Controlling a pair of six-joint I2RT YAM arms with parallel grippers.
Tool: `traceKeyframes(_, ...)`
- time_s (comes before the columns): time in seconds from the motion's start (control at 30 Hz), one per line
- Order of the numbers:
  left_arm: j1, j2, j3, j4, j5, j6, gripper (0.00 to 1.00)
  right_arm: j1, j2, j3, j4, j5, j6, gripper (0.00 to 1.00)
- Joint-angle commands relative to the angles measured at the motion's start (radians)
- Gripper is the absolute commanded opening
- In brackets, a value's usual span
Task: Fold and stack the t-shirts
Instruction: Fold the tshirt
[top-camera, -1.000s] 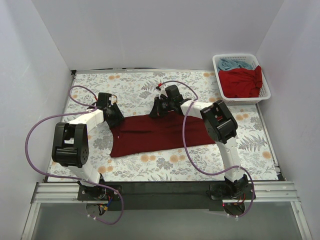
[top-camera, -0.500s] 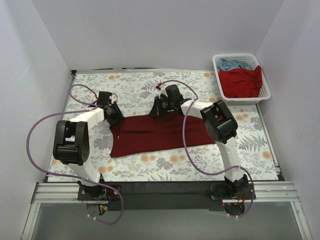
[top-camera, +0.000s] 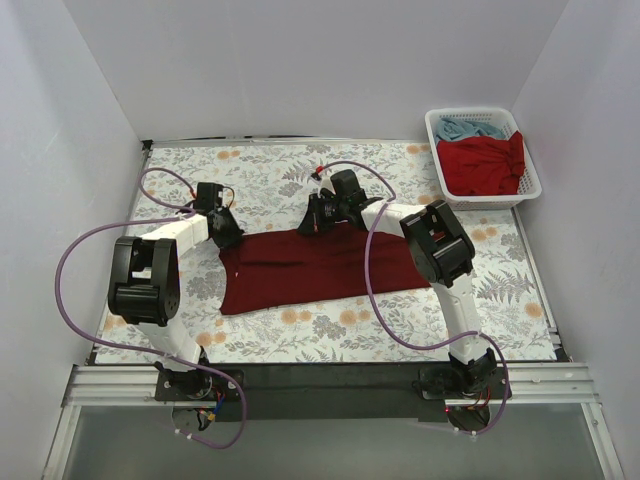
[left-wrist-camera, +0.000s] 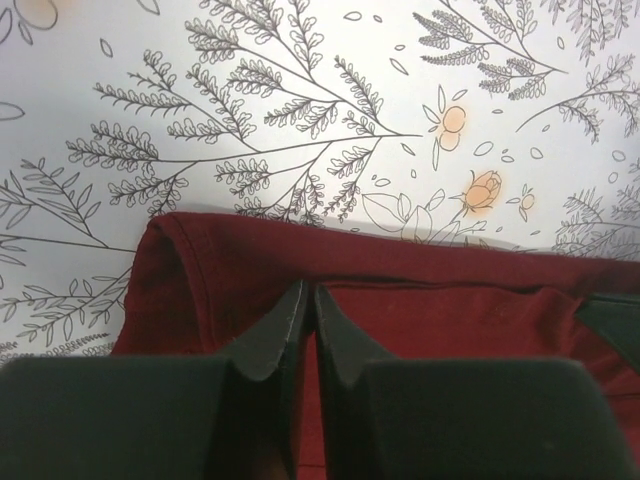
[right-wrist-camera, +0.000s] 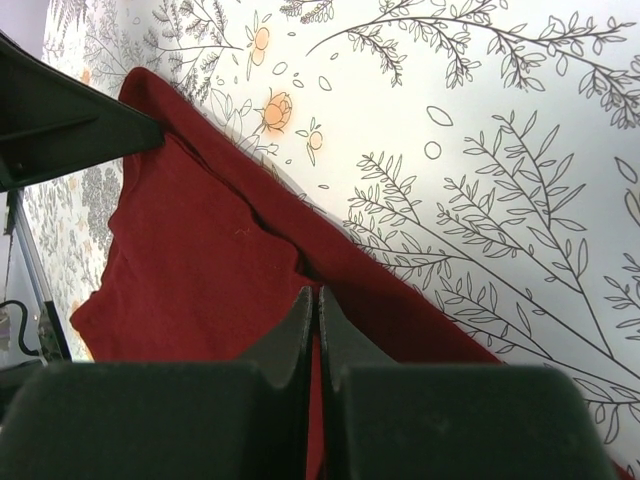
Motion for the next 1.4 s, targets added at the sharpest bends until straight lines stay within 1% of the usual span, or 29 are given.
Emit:
traceKeyframes(0.0,0.005,-0.009,0.032,0.021,0.004,0.025,0.04,0.006,0.005,0.020,0.046,-0.024,-0.008,0.03)
traceKeyframes(0.03,0.005,-0.006,0.034,0.024,0.010,0.029,0.01,0.005,0.003,0.020,0.046,-0.024,-0.010,0.03)
traceKeyframes(0.07,0.005,-0.008,0.043,0.026,0.018,0.034,0.00,0.005,-0.004,0.017,0.046,-0.021,-0.014,0.02)
traceKeyframes(0.33,0.005,-0.014,0.087,0.066,0.044,0.077,0.00,-0.005,-0.056,-0.025,0.046,0.010,-0.047,0.01)
traceKeyframes(0.67,0.007,0.004,0.103,0.098,0.091,0.112,0.00,-0.026,-0.144,-0.105,0.045,0.077,-0.079,0.01)
traceKeyframes(0.9,0.005,0.001,0.087,0.123,0.101,0.120,0.00,-0.026,-0.168,-0.110,0.051,0.093,-0.091,0.01)
traceKeyframes(1.37,0.005,0.056,0.136,0.173,0.151,0.131,0.00,-0.028,-0.205,-0.151,0.054,0.146,-0.113,0.01)
